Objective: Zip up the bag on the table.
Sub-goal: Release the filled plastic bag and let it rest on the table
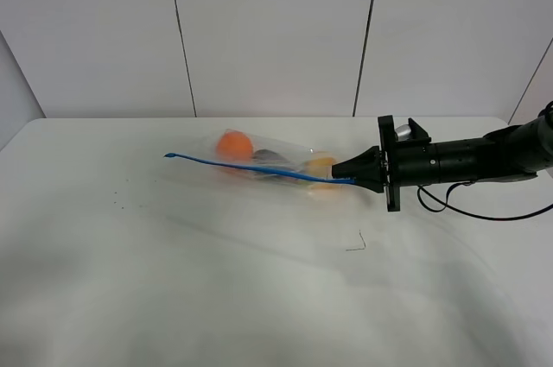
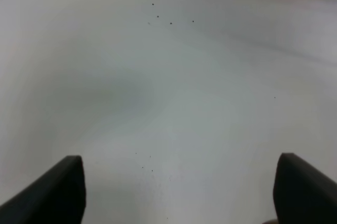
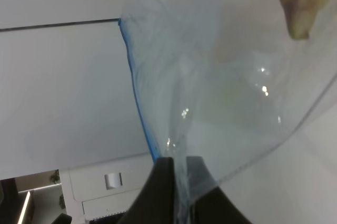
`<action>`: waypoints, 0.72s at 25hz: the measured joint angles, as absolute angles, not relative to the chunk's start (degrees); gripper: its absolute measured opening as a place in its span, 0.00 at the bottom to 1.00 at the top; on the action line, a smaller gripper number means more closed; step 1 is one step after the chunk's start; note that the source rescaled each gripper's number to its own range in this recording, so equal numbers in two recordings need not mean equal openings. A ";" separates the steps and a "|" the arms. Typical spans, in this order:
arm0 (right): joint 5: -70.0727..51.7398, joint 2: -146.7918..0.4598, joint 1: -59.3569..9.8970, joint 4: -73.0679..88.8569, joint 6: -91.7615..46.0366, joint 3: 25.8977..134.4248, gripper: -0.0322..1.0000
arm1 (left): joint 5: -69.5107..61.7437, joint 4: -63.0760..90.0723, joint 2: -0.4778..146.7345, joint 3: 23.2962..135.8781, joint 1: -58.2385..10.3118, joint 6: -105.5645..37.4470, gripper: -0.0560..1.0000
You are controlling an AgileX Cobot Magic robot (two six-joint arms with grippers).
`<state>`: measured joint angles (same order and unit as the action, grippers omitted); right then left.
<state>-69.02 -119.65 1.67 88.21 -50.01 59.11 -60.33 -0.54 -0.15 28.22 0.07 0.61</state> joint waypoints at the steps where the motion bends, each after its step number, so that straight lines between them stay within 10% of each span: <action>1: -69.02 -119.65 1.67 88.21 -50.01 59.11 0.03 | -60.33 -0.54 -0.15 28.22 0.07 0.61 1.00; 11: -69.02 -119.65 1.67 88.21 -50.01 59.11 0.07 | -60.33 -0.54 -0.15 28.22 0.07 0.61 1.00; 18: -69.02 -119.65 1.67 87.92 -48.74 59.11 0.90 | -60.33 -0.54 -0.15 28.22 0.07 0.61 1.00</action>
<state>-69.02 -119.65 1.67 87.92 -48.74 59.11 -60.33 -0.54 -0.15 28.22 0.07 0.61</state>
